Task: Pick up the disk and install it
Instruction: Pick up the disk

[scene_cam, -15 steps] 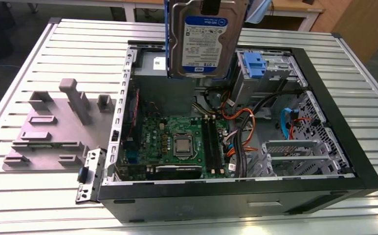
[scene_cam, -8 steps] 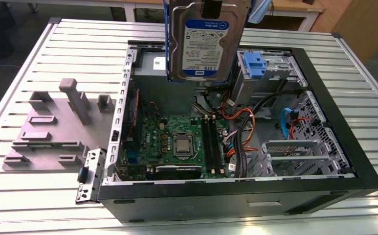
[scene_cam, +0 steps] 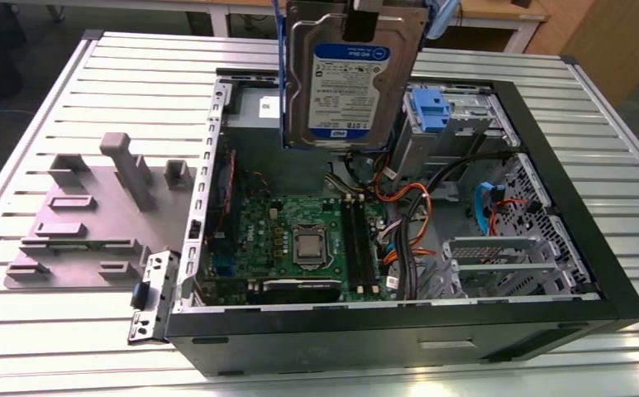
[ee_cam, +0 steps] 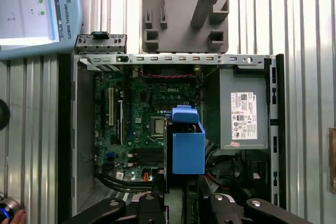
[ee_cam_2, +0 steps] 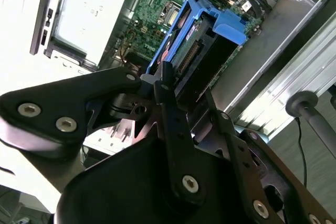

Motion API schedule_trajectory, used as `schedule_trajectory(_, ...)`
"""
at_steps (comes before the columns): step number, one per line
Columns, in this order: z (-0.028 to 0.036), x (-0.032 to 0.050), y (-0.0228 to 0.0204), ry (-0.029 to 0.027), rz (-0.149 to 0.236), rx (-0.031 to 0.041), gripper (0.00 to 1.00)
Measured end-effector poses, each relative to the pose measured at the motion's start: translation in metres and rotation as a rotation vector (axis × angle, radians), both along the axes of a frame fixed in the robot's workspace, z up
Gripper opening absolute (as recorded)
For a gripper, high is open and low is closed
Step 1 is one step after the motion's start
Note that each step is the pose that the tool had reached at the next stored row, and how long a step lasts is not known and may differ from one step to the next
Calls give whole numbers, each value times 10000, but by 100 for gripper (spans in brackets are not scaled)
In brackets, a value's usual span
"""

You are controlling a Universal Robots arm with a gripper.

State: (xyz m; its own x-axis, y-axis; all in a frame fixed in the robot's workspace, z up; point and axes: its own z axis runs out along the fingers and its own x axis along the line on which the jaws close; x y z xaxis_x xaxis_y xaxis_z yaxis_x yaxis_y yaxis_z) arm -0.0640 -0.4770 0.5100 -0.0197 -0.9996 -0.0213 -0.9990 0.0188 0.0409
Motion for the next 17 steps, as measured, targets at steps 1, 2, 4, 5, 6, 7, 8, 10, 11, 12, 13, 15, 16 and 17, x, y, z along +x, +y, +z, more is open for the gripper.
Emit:
schedule_trajectory(1,0,0,-19,1,0,-1,35)
schedule_trajectory(2,0,0,-37,0,0,-2,35)
schedule_trajectory(4,0,0,-74,1,0,-4,35)
schedule_trajectory(5,0,0,-92,1,0,-6,35)
schedule_trajectory(6,0,0,-110,0,0,-6,35)
schedule_trajectory(7,-1,0,-128,0,0,-7,35)
schedule_trajectory(8,0,0,-148,1,0,-8,35)
schedule_trajectory(10,0,0,-186,1,0,-11,35)
schedule_trajectory(11,0,0,-206,1,0,-12,35)
schedule_trajectory(12,-1,0,-227,1,0,-12,35)
schedule_trajectory(13,-1,0,-247,0,-1,-11,35)
schedule_trajectory(15,-1,0,-290,0,0,-14,35)
schedule_trajectory(16,-1,0,-311,0,0,-15,35)
schedule_trajectory(17,-1,0,-331,1,0,-17,35)
